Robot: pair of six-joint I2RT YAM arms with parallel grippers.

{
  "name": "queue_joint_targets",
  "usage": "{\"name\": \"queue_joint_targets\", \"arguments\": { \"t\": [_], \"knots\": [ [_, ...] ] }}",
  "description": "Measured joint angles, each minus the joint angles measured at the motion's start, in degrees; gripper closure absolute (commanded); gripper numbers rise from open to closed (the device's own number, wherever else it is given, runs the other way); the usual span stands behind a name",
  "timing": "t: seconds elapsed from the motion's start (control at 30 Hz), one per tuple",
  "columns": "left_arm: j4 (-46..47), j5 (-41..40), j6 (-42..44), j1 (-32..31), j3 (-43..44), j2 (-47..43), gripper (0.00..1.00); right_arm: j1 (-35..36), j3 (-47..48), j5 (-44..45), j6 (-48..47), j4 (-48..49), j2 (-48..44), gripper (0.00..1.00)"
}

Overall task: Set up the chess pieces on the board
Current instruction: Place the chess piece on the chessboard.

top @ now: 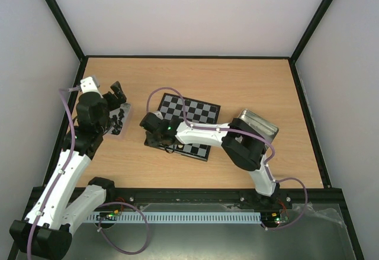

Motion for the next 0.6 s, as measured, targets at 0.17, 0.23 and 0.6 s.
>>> {"name": "queue_joint_targets", "arguments": {
  "t": [0.17,0.23,0.6],
  "knots": [
    [0.0,0.0,0.0,0.0,0.0,0.0,0.01,0.0,0.2,-1.0,0.0,-0.1,0.1,0.91],
    [0.0,0.0,0.0,0.0,0.0,0.0,0.01,0.0,0.4,-1.4,0.0,-0.2,0.2,0.90],
    [0.0,0.0,0.0,0.0,0.0,0.0,0.01,0.0,1.3,-1.8,0.1,0.0,2.4,0.86]
  ]
}}
